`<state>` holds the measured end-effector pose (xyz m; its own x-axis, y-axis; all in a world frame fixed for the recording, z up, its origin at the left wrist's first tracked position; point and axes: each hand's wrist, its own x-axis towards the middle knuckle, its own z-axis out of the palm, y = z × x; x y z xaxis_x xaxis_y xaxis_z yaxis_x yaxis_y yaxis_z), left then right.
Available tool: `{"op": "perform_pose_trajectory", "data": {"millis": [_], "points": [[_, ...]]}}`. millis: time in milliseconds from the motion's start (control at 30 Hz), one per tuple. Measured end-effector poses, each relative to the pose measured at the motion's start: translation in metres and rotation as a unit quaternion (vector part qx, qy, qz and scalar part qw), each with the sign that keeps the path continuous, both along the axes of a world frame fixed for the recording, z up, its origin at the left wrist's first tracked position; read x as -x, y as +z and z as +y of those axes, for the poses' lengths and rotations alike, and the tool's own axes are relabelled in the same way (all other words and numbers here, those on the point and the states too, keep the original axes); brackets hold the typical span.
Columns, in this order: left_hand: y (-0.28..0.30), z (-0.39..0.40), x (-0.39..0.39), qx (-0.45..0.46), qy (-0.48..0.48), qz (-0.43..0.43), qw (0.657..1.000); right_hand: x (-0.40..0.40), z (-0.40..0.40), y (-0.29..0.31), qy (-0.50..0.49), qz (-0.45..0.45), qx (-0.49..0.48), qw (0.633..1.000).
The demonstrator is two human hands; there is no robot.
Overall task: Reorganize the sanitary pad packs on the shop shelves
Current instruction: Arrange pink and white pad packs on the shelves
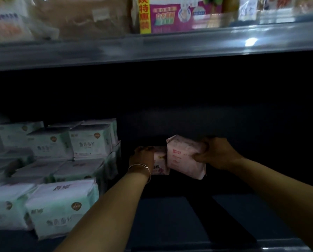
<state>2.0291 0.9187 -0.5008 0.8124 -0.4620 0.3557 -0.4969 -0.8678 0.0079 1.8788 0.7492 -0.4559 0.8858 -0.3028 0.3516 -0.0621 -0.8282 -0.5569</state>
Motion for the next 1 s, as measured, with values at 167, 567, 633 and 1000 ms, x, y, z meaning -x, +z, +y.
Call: {"op": "perform_pose_trajectory", "data": {"millis": [167,567,633,1000], "points": [[-0.013,-0.011,-0.036,0.011,0.000,-0.014,1.000,-0.017,-0.007,-0.003,0.009,-0.007,0.024,1.000],[-0.014,-0.024,-0.063,0.018,-0.002,0.013,1.000,-0.039,-0.017,-0.019,-0.004,-0.006,0.028,1.000],[-0.015,-0.024,-0.063,0.014,-0.001,0.014,1.000,-0.038,-0.018,-0.021,-0.004,-0.014,0.018,1.000],[0.017,-0.010,-0.005,0.195,-0.015,0.051,0.979,-0.013,-0.009,-0.017,0.023,-0.039,-0.153,0.987]]}}
